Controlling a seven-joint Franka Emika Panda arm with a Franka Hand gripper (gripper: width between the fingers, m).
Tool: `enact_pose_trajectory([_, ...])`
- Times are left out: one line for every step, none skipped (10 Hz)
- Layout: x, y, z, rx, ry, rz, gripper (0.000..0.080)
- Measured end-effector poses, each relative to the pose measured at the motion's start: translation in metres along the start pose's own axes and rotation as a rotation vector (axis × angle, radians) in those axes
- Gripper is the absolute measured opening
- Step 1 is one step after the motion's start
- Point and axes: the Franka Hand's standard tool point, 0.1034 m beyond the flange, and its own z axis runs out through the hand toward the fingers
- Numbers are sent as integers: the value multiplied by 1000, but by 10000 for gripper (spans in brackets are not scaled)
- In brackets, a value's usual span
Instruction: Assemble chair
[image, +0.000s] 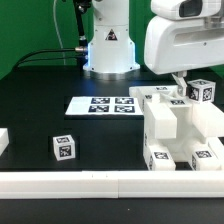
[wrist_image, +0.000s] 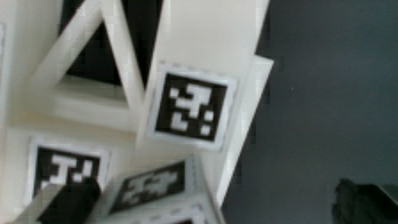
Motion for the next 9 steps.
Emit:
enact_pose_trajectory([0, 1, 0, 0, 0, 1, 417])
enact_pose_trajectory([0, 2, 0, 0, 0, 3, 417])
enact_pose_trajectory([-1, 4, 0, -2, -1, 7, 281])
enact_pose_trajectory([-1, 5, 0, -1, -1, 10, 280])
enact_pose_trajectory([-1, 5, 1, -1, -1, 49, 280])
enact_pose_trajectory([0, 7, 1, 1, -1, 71, 280])
enact_pose_trajectory([6, 12, 1, 0, 8, 192, 280])
enact_pose_trajectory([9, 11, 1, -1, 13, 345, 280])
enact_pose_trajectory([10, 11, 2, -1, 12, 471, 280])
